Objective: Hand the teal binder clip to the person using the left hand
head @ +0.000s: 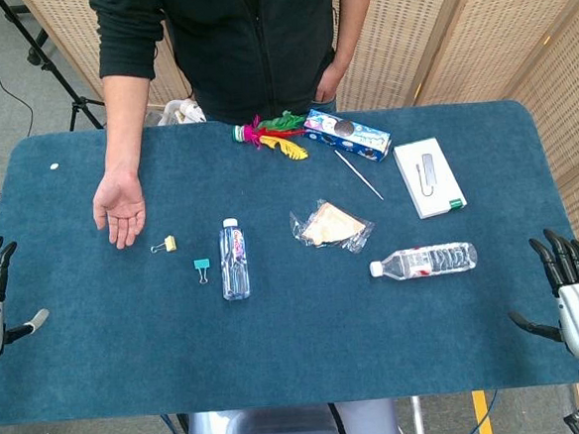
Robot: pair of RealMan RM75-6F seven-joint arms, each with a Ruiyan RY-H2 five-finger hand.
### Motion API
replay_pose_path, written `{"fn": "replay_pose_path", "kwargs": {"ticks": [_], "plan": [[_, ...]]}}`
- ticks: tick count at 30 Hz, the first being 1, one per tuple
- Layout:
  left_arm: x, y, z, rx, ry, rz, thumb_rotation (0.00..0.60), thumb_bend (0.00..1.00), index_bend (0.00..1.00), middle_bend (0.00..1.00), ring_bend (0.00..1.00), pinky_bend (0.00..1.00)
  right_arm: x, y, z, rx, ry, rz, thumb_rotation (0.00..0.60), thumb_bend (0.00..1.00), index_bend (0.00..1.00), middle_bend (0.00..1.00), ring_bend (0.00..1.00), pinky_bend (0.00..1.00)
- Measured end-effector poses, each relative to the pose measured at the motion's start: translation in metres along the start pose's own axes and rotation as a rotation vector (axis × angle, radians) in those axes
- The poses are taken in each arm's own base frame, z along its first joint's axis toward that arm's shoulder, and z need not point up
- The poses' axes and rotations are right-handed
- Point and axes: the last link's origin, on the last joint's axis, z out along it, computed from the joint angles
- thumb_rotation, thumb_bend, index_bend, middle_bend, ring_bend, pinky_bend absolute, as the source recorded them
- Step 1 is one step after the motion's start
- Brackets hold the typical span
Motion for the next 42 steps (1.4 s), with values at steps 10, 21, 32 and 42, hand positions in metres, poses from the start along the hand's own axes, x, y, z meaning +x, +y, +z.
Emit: {"fn": "replay_pose_path", "kwargs": {"ticks": [10, 21, 32, 42], "plan": [[-0.002, 0.000, -0.002, -0.006, -0.017, 0.003, 0.600, 0.00, 0.00, 0.00, 0.00, 0.00, 0.000, -0.002, 0.000, 0.006, -0.003, 0.002, 0.600, 0.00, 0.00, 0.00, 0.00, 0.00], [-0.030, 0.024, -0.010, -0.181, -0.211, 0.012, 0.600, 0.00, 0.00, 0.00, 0.00, 0.00, 0.003, 0.002, 0.002, -0.012, 0.003, 0.016, 0.600, 0.00, 0.00, 0.00, 0.00, 0.00], [-0.079, 0.057, 0.004, -0.341, -0.396, 0.103, 0.600, 0.00, 0.02, 0.00, 0.00, 0.00, 0.001, 0.003, 0.004, -0.017, -0.004, 0.013, 0.600, 0.00, 0.00, 0.00, 0.00, 0.00], [-0.105, 0.095, 0.052, -0.325, -0.464, 0.042, 0.600, 0.05, 0.17, 0.00, 0.00, 0.00, -0.001, 0.005, 0.006, -0.027, -0.010, 0.004, 0.600, 0.00, 0.00, 0.00, 0.00, 0.00]]}}
